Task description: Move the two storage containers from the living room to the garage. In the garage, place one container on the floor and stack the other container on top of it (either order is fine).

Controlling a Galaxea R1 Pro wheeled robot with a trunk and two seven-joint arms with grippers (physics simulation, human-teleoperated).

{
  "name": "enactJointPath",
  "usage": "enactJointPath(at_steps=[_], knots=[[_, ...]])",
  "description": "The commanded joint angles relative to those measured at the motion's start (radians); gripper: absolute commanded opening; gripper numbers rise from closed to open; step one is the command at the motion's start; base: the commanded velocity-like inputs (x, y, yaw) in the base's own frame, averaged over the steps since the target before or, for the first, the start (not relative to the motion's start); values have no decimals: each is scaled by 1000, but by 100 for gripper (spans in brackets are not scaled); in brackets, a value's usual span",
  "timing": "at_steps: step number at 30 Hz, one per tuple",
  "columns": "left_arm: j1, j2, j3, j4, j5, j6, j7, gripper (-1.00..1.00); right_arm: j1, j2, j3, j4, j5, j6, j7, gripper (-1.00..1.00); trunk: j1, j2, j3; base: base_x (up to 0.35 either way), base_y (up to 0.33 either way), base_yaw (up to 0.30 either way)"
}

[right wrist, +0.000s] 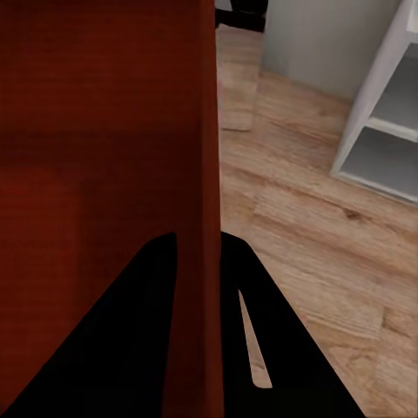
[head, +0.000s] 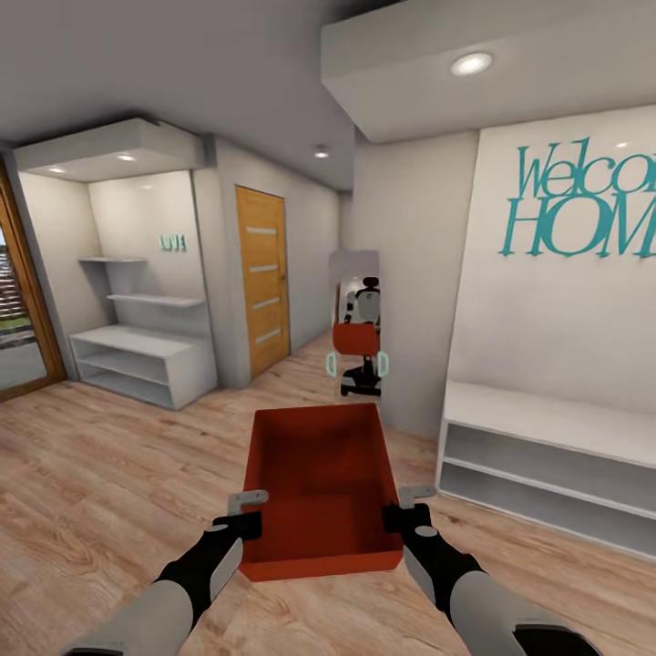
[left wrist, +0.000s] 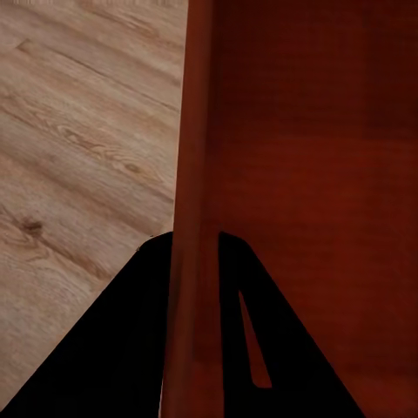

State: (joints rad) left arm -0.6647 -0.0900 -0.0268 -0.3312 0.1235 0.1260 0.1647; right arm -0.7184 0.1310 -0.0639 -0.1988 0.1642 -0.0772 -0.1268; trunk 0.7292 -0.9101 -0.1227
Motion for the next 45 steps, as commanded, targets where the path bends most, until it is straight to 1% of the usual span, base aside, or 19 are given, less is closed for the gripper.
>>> enactJointPath(at_steps=[1,17,45], knots=[[-1,-1,28,-28,-16,-2,9,-100,0,6,-2,4,-1,-3,9,-100,1,-1,-2,322,0,4],[-1,-1,28,-29,-16,-2,9,-100,-1,6,-2,4,-1,-4,9,-100,1,-1,-2,322,0,16],[-1,-1,26,-28,-16,-2,9,-100,0,5,-2,4,0,-3,9,-100,1,-1,-2,321,0,263]])
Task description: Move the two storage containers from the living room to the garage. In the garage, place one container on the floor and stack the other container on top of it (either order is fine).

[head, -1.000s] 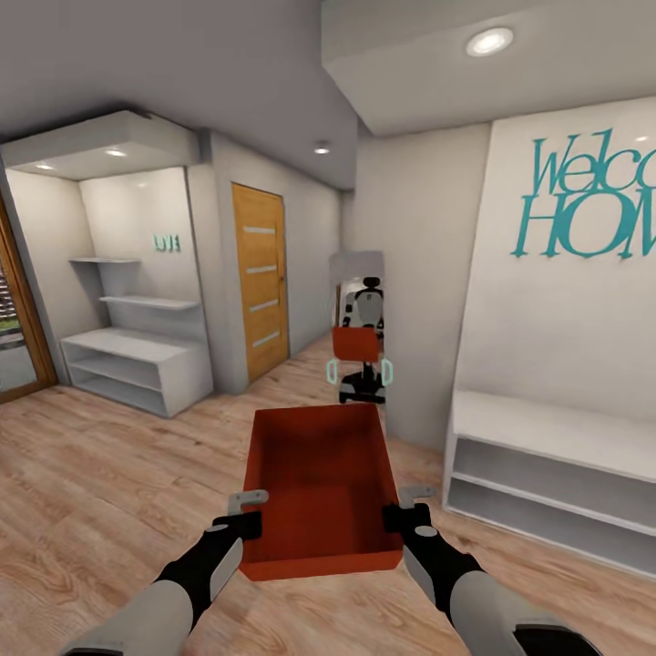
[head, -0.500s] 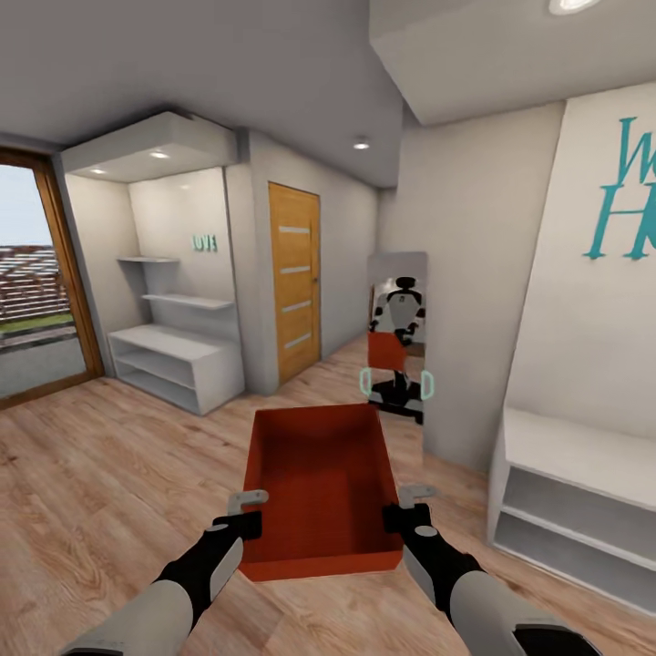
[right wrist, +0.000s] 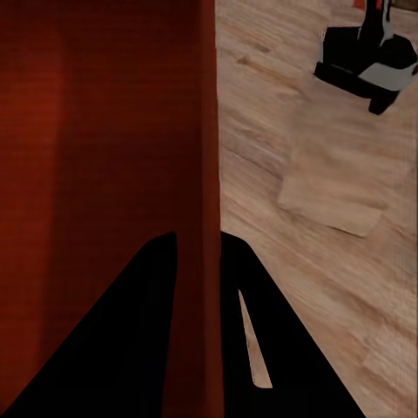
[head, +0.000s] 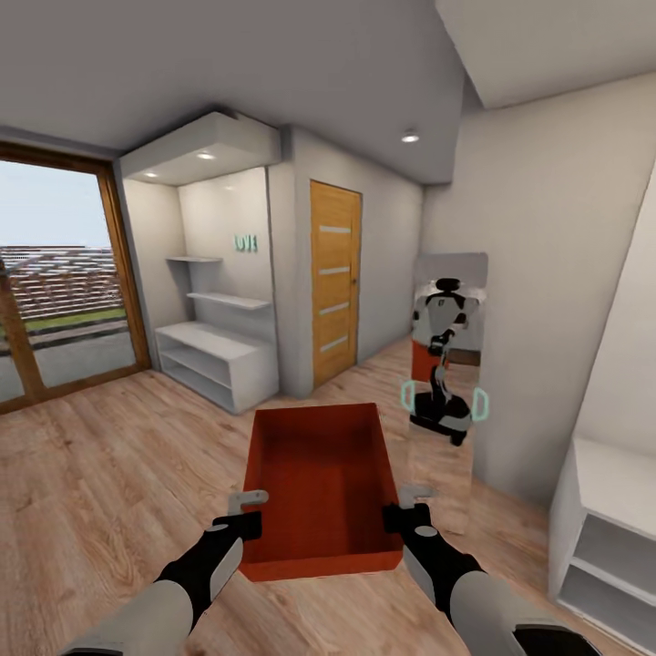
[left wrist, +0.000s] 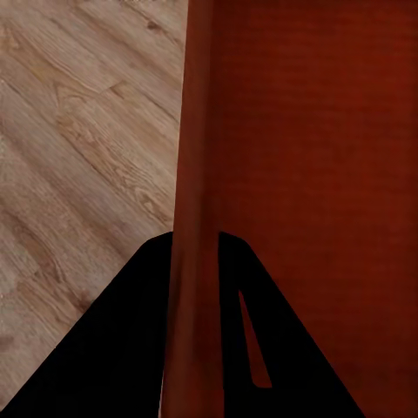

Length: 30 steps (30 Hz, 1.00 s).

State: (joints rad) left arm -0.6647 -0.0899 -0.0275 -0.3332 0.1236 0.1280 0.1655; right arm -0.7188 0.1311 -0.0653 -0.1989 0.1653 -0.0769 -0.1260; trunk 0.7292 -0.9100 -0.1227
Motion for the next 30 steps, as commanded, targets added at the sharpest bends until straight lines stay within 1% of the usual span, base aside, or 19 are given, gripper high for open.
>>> enactJointPath(at_steps=[1,12,30], knots=[[-1,-1,27,-26,-16,-4,8,-100,0,5,-1,4,-1,-3,8,-100,1,-1,-2,322,0,269],[-1,-1,28,-26,-17,-4,8,-100,0,5,-1,4,-1,-3,8,-100,1,-1,-2,321,0,247],[-1,-1,28,-26,-16,-4,8,-100,-1,5,-2,4,-1,-3,8,-100,1,-1,-2,321,3,10]])
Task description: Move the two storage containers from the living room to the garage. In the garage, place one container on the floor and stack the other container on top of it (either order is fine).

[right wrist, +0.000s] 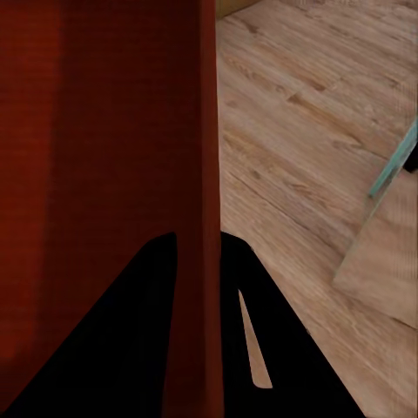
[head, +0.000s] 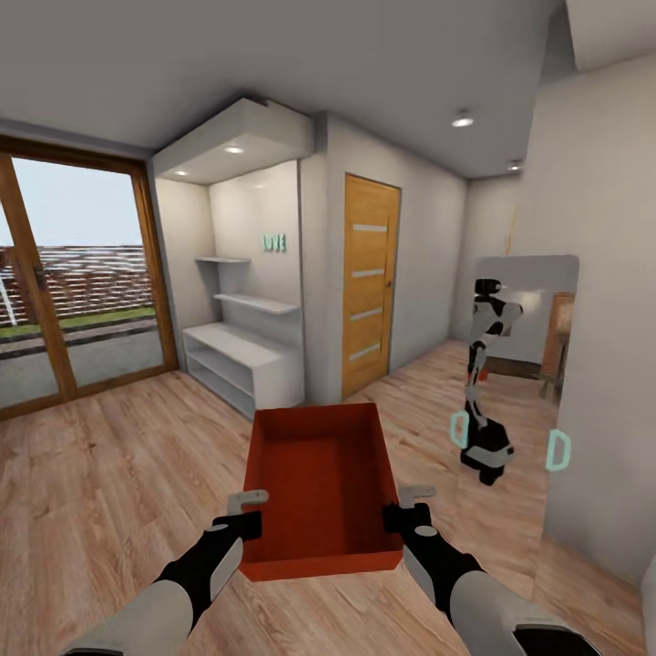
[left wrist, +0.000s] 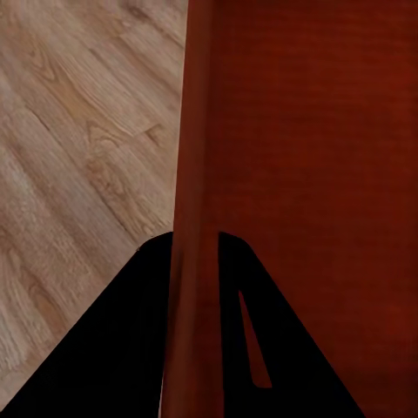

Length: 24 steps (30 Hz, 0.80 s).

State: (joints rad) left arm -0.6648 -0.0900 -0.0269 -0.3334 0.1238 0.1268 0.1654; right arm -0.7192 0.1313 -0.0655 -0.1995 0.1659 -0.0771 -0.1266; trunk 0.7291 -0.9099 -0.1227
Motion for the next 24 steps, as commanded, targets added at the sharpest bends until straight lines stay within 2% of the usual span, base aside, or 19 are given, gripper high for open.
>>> enactJointPath(at_steps=[1,24], knots=[[-1,-1,28,-26,-17,-3,8,-100,0,5,-2,5,-1,-4,8,-100,1,-1,-2,321,72,0],[-1,-1,28,-26,-17,-3,8,-100,0,5,-2,5,0,-6,8,-100,1,-1,-2,321,99,0]])
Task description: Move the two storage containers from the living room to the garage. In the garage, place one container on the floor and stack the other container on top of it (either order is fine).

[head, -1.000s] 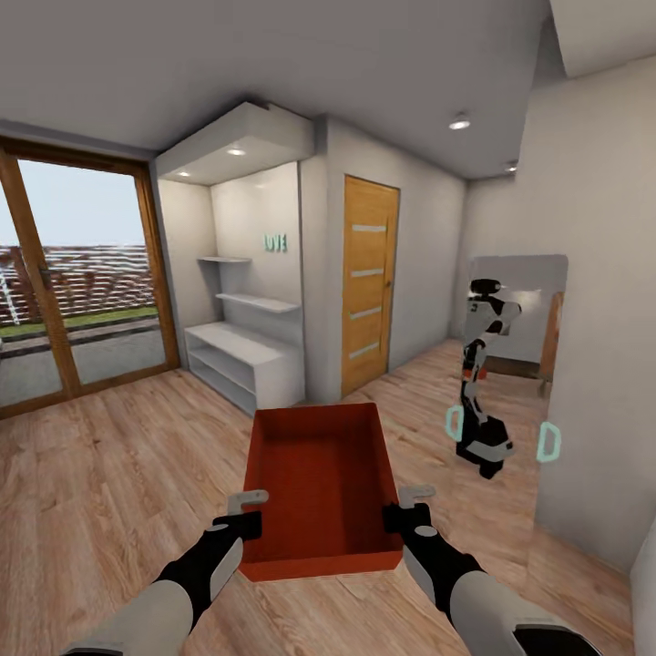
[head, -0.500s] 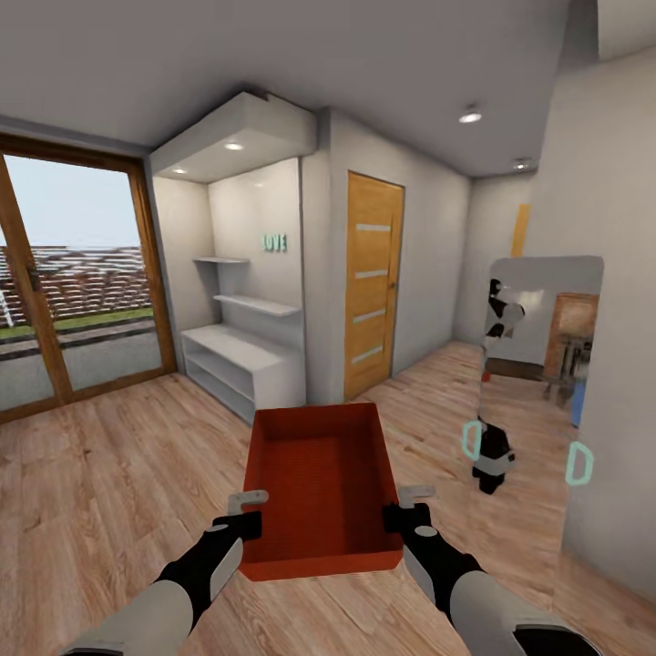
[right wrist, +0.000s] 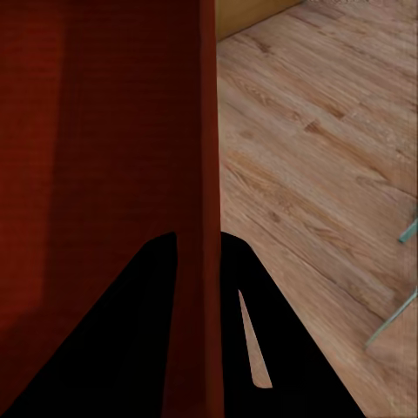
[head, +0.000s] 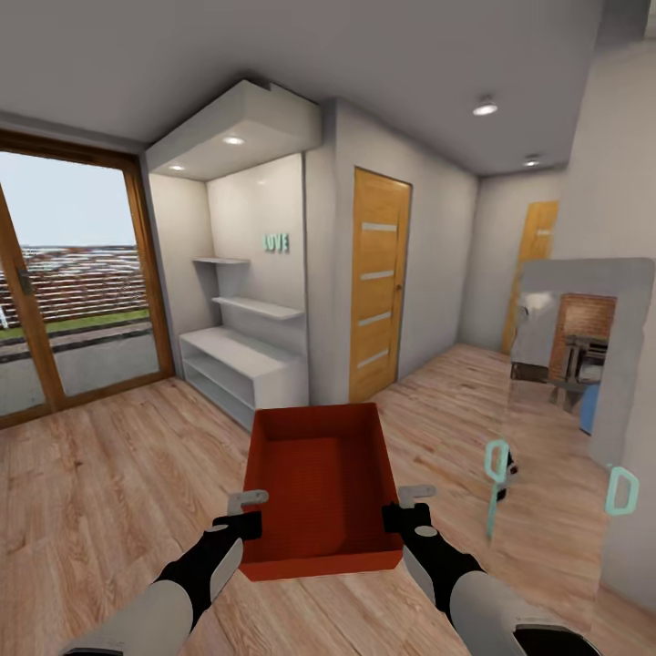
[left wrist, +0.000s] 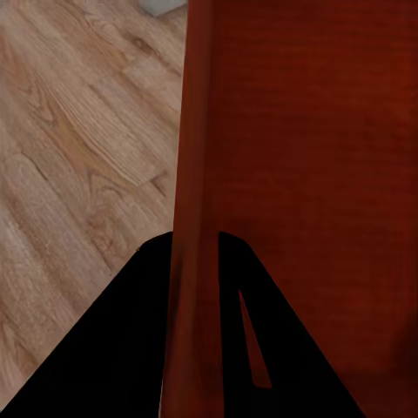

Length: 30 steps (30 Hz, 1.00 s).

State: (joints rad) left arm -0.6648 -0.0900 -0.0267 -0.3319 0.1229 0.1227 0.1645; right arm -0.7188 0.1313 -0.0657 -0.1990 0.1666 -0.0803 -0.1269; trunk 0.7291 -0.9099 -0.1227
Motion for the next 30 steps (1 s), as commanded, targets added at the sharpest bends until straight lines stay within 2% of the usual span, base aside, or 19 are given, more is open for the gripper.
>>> enactJointPath(at_steps=[1,21,30], knots=[[-1,-1,28,-27,-16,2,9,-100,0,5,-2,4,-1,-2,9,-100,1,-1,-2,321,102,0],[-1,-1,25,-27,-16,2,9,-100,0,5,-2,4,-1,2,8,-100,1,-1,-2,321,102,0],[-1,-1,27,-27,-16,2,9,-100,0,7,-1,4,-4,2,7,-100,1,-1,-2,322,102,-218]])
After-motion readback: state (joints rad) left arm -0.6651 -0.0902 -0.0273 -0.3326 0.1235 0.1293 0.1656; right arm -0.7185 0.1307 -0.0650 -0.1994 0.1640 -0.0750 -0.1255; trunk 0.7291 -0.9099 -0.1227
